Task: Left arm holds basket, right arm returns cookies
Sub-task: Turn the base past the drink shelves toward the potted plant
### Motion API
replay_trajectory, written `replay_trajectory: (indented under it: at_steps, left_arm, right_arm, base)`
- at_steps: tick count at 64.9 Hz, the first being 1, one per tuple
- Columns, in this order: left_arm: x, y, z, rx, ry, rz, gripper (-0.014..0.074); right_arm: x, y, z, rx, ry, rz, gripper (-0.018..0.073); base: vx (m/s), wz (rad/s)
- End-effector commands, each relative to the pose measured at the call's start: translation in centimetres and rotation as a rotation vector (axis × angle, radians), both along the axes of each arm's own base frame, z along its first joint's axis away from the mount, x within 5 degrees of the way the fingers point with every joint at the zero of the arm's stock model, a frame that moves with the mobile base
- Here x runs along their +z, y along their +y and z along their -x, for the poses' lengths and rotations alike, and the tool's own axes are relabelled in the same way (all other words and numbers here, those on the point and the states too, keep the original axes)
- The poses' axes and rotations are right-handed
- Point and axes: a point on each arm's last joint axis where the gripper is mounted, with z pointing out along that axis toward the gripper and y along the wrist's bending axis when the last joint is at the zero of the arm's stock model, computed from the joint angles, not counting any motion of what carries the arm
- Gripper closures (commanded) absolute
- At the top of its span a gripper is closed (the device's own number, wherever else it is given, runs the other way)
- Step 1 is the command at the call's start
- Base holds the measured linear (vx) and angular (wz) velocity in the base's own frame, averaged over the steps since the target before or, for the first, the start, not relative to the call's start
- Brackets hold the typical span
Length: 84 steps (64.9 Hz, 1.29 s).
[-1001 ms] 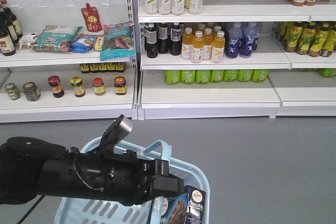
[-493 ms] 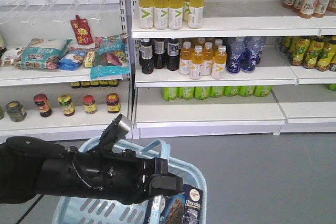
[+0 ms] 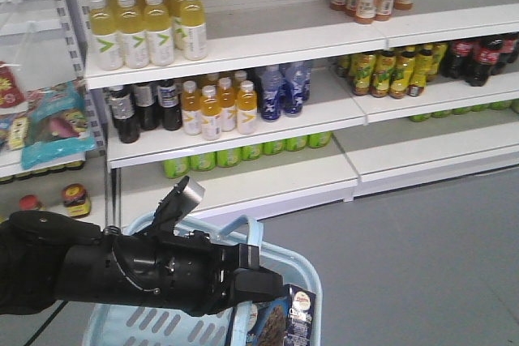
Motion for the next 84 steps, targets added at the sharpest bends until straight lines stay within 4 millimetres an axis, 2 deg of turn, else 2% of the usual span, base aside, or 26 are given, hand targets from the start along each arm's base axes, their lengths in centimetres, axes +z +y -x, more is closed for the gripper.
replay_trajectory:
  at_steps: [1,84]
  left_arm:
    - [2.43,-0.4,-0.06,0.012,-0.013,0.125,0.0603]
    - [2.43,-0.4,-0.06,0.012,-0.013,0.125,0.0603]
  right_arm:
    - [0.63,0.01,0.05,0.0,-0.079,-0.003,0.0567]
    - [0.63,0.01,0.05,0.0,-0.079,-0.003,0.0567]
  base:
    - [0.19,-0.59]
    - [0.17,-0.62]
